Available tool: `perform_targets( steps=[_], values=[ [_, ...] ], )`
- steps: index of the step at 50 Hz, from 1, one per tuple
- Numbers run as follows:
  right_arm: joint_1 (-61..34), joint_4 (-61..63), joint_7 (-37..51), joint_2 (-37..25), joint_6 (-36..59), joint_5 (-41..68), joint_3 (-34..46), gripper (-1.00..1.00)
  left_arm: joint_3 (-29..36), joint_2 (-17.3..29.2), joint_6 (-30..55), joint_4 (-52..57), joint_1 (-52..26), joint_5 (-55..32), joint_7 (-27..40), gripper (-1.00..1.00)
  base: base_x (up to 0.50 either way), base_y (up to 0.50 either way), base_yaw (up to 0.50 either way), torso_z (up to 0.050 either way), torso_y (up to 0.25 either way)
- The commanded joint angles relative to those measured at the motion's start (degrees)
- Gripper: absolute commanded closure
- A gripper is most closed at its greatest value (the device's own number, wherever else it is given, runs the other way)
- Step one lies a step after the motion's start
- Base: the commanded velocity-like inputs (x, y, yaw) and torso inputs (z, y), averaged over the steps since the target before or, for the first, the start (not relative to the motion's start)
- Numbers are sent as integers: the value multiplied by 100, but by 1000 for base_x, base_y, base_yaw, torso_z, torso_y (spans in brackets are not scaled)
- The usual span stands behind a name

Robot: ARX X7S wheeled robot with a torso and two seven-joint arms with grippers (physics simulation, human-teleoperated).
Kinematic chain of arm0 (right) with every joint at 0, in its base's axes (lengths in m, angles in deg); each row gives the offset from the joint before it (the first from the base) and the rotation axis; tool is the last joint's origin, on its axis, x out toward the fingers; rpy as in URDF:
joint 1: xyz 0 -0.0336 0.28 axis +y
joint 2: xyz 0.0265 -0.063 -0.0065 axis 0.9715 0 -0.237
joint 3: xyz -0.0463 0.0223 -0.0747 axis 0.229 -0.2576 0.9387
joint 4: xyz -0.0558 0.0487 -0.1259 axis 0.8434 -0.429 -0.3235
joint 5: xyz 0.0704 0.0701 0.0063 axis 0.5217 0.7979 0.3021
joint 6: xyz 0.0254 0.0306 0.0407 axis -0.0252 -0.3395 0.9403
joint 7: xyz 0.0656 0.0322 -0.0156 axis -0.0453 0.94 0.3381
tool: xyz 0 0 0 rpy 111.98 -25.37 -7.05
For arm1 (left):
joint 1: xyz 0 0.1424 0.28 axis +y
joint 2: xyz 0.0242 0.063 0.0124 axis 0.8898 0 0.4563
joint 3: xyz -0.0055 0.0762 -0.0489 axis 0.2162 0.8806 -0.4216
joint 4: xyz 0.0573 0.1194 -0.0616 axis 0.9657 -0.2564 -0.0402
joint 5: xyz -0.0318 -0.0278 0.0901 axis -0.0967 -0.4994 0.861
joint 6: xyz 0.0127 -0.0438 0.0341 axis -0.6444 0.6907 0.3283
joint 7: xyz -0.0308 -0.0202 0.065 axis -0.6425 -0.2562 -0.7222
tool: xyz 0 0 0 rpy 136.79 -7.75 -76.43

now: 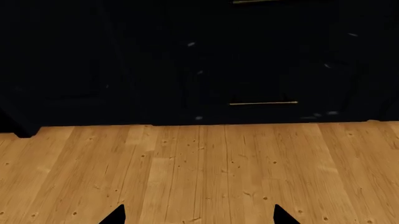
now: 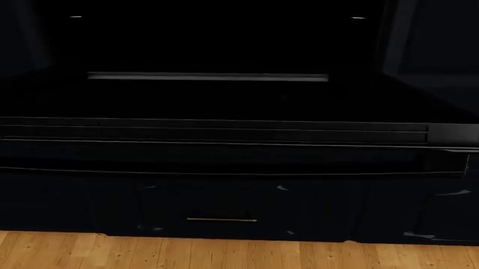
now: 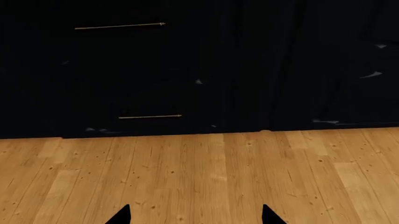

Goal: Close the oven door

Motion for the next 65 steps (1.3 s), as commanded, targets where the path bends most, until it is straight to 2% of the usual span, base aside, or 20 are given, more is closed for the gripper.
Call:
perform_targets(
  steps=[1,7,8,10,14,15,17,19,20,24,27,32,35,38,43,47,49,57,62,65],
  values=[
    [26,55,18,-17,-4,25,20,-100,13,85,258,349,56,-78,79,-100,242,-4,0,0,0],
    [18,27,11,-15,-24,30,35,-100,24,-33,-209,-271,-46,-19,-59,-100,243,-8,0,0,0],
    [18,26,13,-15,-30,24,42,-100,27,94,265,346,47,-111,66,-100,246,-4,0,0,0],
    [15,21,12,-16,-33,29,44,-100,34,-18,-182,-213,-28,-30,-40,-100,240,-8,0,0,0],
    [6,-1,5,-17,-37,32,56,-100,32,123,319,454,80,-151,85,-100,243,-6,0,0,0],
    [8,5,7,-18,-33,32,62,-100,47,1,-155,-148,-1,-63,-52,-100,238,-8,0,0,0],
    [14,35,16,-24,-16,37,68,-100,46,126,323,461,77,-166,70,-100,242,-6,0,0,0],
    [18,55,20,-30,1,49,69,-100,57,1,-129,-170,-31,-85,-69,-100,244,-6,0,0,0],
    [14,51,17,-30,5,56,70,-100,59,113,277,363,47,-160,52,-100,242,-8,0,0,0],
    [4,41,9,-32,3,61,82,-100,59,132,338,461,74,-180,90,-100,241,-6,0,0,0],
    [3,52,4,-38,7,75,84,-100,75,-11,-157,-235,-52,-82,-49,-100,241,-8,0,0,0],
    [0,25,-18,-41,-34,88,84,-100,71,139,347,465,71,-199,105,-100,243,-8,0,0,0],
    [-1,6,-21,-42,-53,89,89,-100,82,-6,-185,-242,-45,-98,-40,-100,242,-5,0,0,0],
    [5,22,-9,-45,-47,85,102,-100,78,148,350,485,77,-218,120,-100,242,-7,0,0,5],
    [5,16,-3,-45,-56,89,112,-100,106,-8,-212,-289,-63,-108,-56,-100,242,-6,0,0,0],
    [1,8,-4,-47,-58,96,120,-100,98,155,337,480,72,-233,120,-100,244,-7,0,0,0],
    [1,17,2,-50,-56,94,127,-100,108,59,-3,23,0,-165,23,-100,242,-6,0,0,0],
    [14,28,-3,-61,-68,128,125,-100,119,142,292,400,46,-237,119,-100,243,-5,0,0,0],
    [8,20,4,-62,-67,144,124,-100,135,8,-192,-252,-61,-148,-22,-100,241,-2,0,0,0],
    [9,36,5,-67,-53,159,126,-100,130,138,257,362,42,-251,117,-100,241,0,0,0,0]
  ],
)
